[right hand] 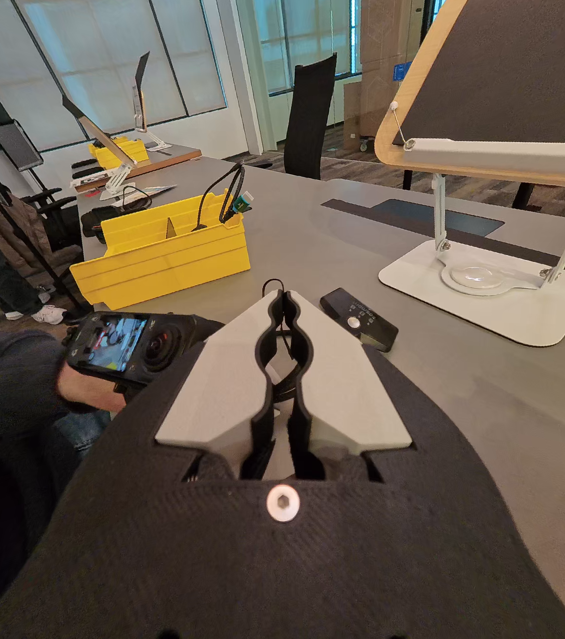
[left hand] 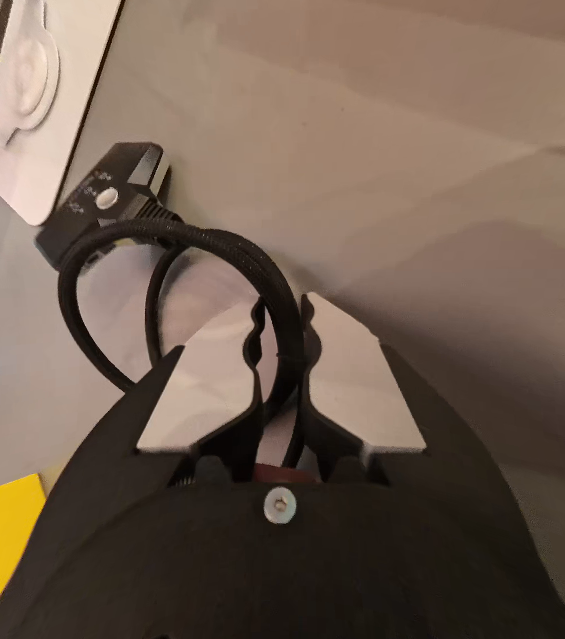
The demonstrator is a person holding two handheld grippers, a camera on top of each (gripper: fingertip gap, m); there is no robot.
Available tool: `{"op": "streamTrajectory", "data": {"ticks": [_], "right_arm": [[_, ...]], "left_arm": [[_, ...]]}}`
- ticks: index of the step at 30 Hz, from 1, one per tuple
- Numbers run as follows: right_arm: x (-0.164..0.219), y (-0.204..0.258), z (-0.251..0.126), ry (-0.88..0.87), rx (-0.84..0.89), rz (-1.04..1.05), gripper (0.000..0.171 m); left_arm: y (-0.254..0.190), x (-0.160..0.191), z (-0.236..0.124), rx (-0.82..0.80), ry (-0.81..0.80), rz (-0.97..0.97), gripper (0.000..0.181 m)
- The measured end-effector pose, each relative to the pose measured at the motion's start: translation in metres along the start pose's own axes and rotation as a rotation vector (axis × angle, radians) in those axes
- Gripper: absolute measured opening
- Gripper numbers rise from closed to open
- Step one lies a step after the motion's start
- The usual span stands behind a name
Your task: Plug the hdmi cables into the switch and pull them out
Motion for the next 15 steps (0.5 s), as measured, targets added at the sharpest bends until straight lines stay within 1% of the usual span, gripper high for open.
{"op": "streamTrajectory", "data": {"ticks": [2,3,4,5,9,10,12,15], "right_arm": [[-0.001,-0.002,0.000,-0.001,0.002,0.003,0.000],[-0.002,-0.003,0.000,-0.002,0.003,0.001,0.000],[-0.002,-0.004,0.000,-0.001,0.002,-0.001,0.000],[-0.002,-0.004,0.001,0.003,0.002,-0.004,0.000],[-0.002,-0.001,0.012,0.046,-0.006,-0.058,0.000],[-0.004,0.001,0.016,0.058,-0.008,-0.082,0.000],[-0.007,0.005,0.025,0.090,-0.011,-0.133,0.000],[-0.005,0.009,0.044,0.188,-0.017,-0.209,0.000]], "left_arm": [[0.003,0.002,0.000,0.026,-0.044,-0.002,0.016],[0.006,0.005,-0.002,0.007,-0.058,0.015,0.015],[0.007,0.006,-0.005,0.010,-0.082,0.032,0.014],[0.008,0.005,-0.010,0.036,-0.141,0.042,0.013],[0.016,0.004,-0.026,0.043,-0.222,0.032,0.012],[0.020,0.003,-0.029,0.029,-0.219,0.027,0.012],[0.022,0.002,-0.034,0.017,-0.215,0.087,0.012],[0.025,0.000,-0.040,-0.020,-0.222,0.153,0.012]]}}
Point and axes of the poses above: each gripper's, where its closed fingertips meet, z out along the fingers, x out of its underside, y = z × x across the jaws, the point moved 8 cm from there along -z, back along the fingers, and after that the axes turned 7 degrees about -y, right-handed, at the moved point
